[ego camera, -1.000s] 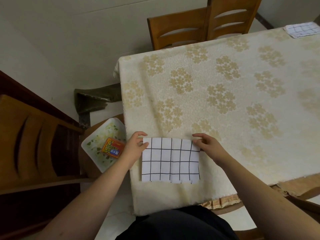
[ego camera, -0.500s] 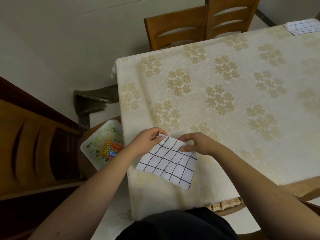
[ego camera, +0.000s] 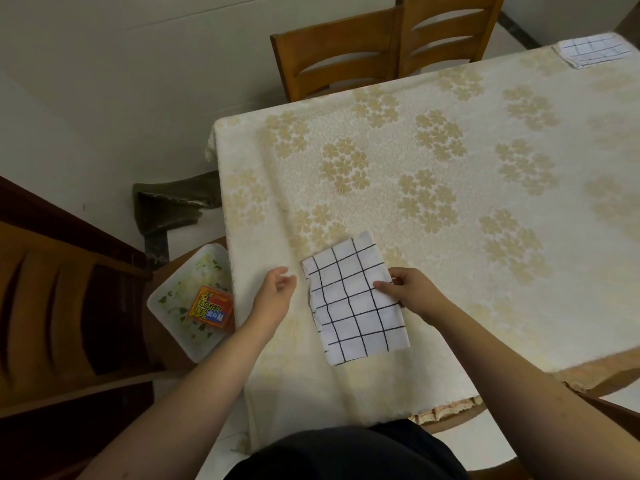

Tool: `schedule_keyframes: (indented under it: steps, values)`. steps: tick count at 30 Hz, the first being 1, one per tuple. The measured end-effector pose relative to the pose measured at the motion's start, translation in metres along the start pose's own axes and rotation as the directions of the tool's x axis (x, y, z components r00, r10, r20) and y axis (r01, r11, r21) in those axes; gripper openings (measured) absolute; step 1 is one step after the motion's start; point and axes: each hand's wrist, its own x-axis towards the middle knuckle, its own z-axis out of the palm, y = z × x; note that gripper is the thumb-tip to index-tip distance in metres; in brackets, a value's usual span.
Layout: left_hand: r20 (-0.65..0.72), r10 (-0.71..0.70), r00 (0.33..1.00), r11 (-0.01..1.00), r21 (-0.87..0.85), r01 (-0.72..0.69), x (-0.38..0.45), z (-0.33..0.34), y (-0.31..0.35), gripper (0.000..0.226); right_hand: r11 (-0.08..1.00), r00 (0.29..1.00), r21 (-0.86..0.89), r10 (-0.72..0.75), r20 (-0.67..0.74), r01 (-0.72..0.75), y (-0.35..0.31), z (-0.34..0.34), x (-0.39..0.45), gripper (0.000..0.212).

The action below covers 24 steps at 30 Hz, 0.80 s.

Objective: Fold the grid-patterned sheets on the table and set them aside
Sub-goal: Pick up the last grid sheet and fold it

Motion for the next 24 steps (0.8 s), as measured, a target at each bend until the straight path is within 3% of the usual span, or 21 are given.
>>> schedule_keyframes:
  steps: [2, 4, 6, 10, 16, 21, 24]
  values:
    - [0.094, -0.106, 0.990, 0.994, 0.048, 0.102, 0.001, 0.015, -0.014, 0.028, 0.980, 0.993, 0.171, 0.111, -0.036, -0.103, 0.011, -0.003, -0.002, 0.018]
    - [0.134, -0.143, 0.981, 0.977, 0.175, 0.118, 0.000, 0.029, -0.023, 0.023, 0.945, 0.974, 0.260, 0.218, -0.053, -0.197, 0.025, -0.004, -0.004, 0.015]
    - [0.092, -0.083, 0.992, 0.944, 0.327, 0.048, 0.000, 0.040, -0.025, 0.010, 0.927, 0.957, 0.267, 0.286, -0.050, -0.263, 0.039, -0.006, -0.008, 0.010]
    - [0.091, 0.004, 0.996, 0.893, 0.448, -0.045, 0.001, 0.055, -0.018, 0.013, 0.898, 0.940, 0.311, 0.338, -0.039, -0.310, 0.058, -0.010, -0.020, 0.016]
    - [0.119, 0.059, 0.991, 0.877, 0.468, -0.108, 0.002, 0.067, -0.011, 0.031, 0.885, 0.940, 0.369, 0.332, -0.074, -0.284, 0.066, -0.010, -0.030, 0.010]
    - [0.138, 0.056, 0.989, 0.887, 0.447, -0.112, 0.005, 0.068, -0.012, 0.024, 0.885, 0.964, 0.418, 0.258, -0.071, -0.206, 0.071, -0.003, -0.033, 0.018]
    - [0.114, 0.082, 0.990, 0.926, 0.358, -0.118, 0.007, 0.067, -0.014, 0.021, 0.917, 0.973, 0.359, 0.215, -0.081, -0.173, 0.076, -0.001, -0.035, 0.016]
